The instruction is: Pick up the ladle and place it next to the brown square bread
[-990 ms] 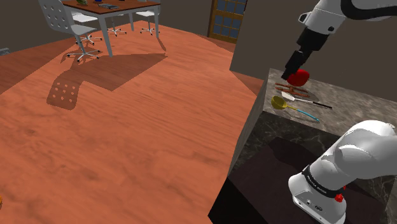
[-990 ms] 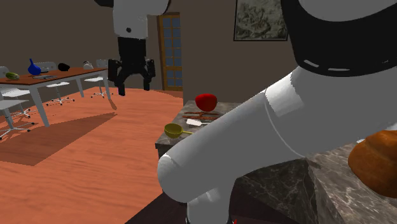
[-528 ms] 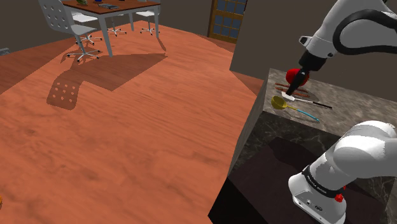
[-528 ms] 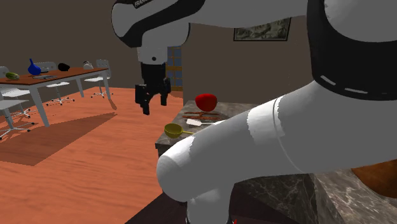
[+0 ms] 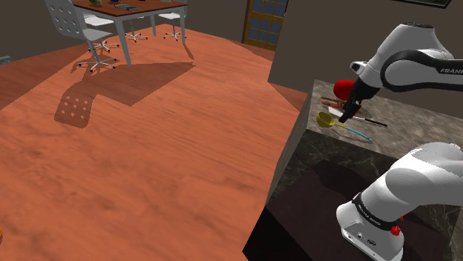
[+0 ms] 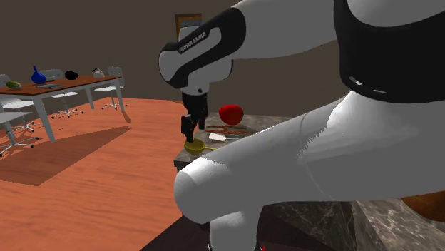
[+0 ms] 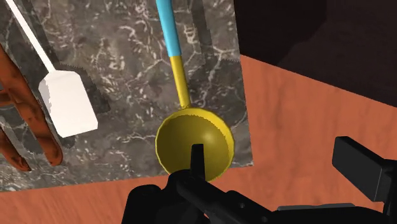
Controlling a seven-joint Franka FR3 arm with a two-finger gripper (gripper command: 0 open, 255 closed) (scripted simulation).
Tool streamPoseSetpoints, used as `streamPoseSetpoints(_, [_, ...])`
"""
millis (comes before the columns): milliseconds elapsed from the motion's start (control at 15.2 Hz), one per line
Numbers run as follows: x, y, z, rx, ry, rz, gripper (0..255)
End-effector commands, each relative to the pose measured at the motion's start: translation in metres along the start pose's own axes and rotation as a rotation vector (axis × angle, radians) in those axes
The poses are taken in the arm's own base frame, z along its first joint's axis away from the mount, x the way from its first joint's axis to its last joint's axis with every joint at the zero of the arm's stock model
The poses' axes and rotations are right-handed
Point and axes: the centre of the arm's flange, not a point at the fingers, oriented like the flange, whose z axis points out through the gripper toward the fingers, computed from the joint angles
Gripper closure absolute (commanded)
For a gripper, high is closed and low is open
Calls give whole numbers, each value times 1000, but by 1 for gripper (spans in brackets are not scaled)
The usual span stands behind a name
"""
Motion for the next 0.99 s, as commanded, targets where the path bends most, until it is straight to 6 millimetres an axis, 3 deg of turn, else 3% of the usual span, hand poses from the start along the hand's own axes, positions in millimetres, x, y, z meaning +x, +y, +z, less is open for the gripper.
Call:
streamPoseSetpoints(0, [-8, 13, 22, -20, 4, -40, 0])
streamPoseSetpoints(330, [-31, 50, 67, -65, 13, -128, 0])
streamPoseSetpoints(924, [-30, 53, 107, -65, 13, -128, 0])
